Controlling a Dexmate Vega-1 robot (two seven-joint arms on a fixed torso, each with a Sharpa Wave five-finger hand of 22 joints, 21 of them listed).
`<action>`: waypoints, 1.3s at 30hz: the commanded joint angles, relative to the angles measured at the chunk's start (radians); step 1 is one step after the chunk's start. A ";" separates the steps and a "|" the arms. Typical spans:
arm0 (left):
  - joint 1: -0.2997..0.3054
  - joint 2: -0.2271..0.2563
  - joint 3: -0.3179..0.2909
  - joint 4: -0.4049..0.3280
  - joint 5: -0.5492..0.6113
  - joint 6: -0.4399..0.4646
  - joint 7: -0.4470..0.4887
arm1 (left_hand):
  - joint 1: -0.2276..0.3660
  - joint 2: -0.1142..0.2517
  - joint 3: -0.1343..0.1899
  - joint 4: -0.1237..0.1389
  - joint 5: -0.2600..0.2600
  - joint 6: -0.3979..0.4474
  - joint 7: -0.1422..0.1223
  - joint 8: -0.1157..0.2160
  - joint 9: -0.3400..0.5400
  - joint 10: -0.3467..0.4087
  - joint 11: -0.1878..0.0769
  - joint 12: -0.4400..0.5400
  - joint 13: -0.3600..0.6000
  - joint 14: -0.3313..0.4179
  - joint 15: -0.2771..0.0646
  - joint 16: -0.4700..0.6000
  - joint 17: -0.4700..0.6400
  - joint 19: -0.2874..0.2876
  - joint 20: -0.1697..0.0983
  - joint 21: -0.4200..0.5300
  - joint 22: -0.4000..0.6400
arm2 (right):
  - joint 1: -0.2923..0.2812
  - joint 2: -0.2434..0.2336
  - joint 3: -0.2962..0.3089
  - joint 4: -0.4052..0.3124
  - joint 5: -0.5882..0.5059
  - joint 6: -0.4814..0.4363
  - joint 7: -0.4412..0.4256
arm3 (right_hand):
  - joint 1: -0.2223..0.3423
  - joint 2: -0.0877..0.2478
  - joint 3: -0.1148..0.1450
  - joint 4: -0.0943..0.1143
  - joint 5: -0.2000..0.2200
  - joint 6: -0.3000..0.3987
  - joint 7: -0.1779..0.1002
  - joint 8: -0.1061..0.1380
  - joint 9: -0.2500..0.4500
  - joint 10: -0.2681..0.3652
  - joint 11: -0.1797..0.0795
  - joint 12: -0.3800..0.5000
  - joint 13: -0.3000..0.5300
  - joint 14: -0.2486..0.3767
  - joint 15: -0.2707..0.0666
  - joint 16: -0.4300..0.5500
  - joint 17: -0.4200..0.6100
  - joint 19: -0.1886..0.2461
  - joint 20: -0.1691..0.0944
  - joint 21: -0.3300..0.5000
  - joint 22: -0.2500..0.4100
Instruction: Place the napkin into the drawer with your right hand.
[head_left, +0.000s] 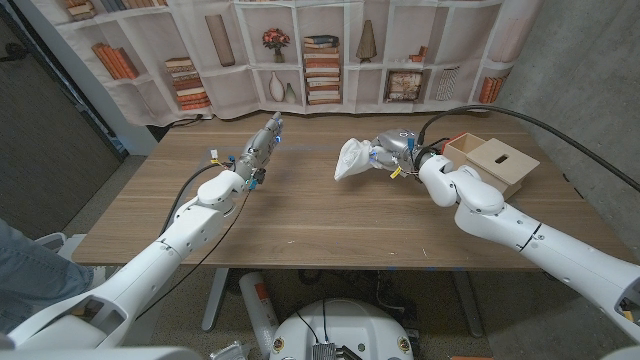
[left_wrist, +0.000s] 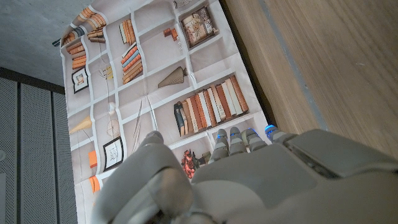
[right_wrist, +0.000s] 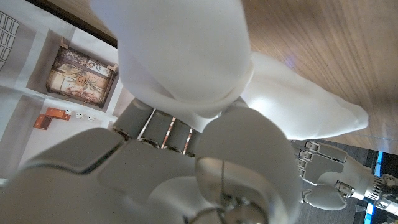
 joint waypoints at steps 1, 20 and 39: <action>0.008 0.008 -0.005 -0.015 0.001 0.001 0.005 | 0.002 0.008 -0.002 0.000 -0.002 0.003 0.000 0.000 0.006 0.002 0.001 0.004 0.004 0.002 -0.004 0.003 0.002 -0.060 0.000 0.004 0.002 | -0.014 -0.010 0.026 -0.025 -0.007 -0.018 -0.010 | 0.011 0.002 0.011 0.009 -0.001 0.027 -0.020 -0.007 0.006 0.000 -0.009 -0.009 0.002 -0.017 -0.093 -0.005 0.004 -0.013 -0.084 0.005 0.002; 0.007 0.013 -0.008 -0.020 -0.001 0.004 0.001 | 0.003 0.009 -0.005 0.000 -0.002 0.003 0.000 0.000 0.006 0.003 0.002 0.004 0.004 0.003 -0.005 0.003 0.002 -0.061 0.000 0.004 0.002 | -0.021 -0.028 0.060 -0.075 0.008 -0.025 0.006 | 0.009 0.001 0.011 0.014 -0.001 0.036 -0.018 -0.013 0.007 0.010 -0.008 -0.015 0.003 -0.015 -0.094 -0.003 0.006 -0.014 -0.085 0.007 0.002; -0.007 0.004 -0.002 0.000 0.000 -0.001 -0.011 | 0.004 0.011 -0.007 0.000 -0.002 0.003 0.002 -0.001 0.006 0.002 0.001 0.004 0.004 0.001 -0.004 0.003 0.002 -0.062 -0.001 0.004 0.002 | -0.019 -0.039 0.084 -0.111 0.008 -0.025 0.018 | 0.007 -0.001 0.012 0.016 -0.002 0.041 -0.020 -0.020 0.008 0.018 -0.009 -0.022 0.003 -0.009 -0.093 -0.001 0.007 -0.014 -0.084 0.009 0.002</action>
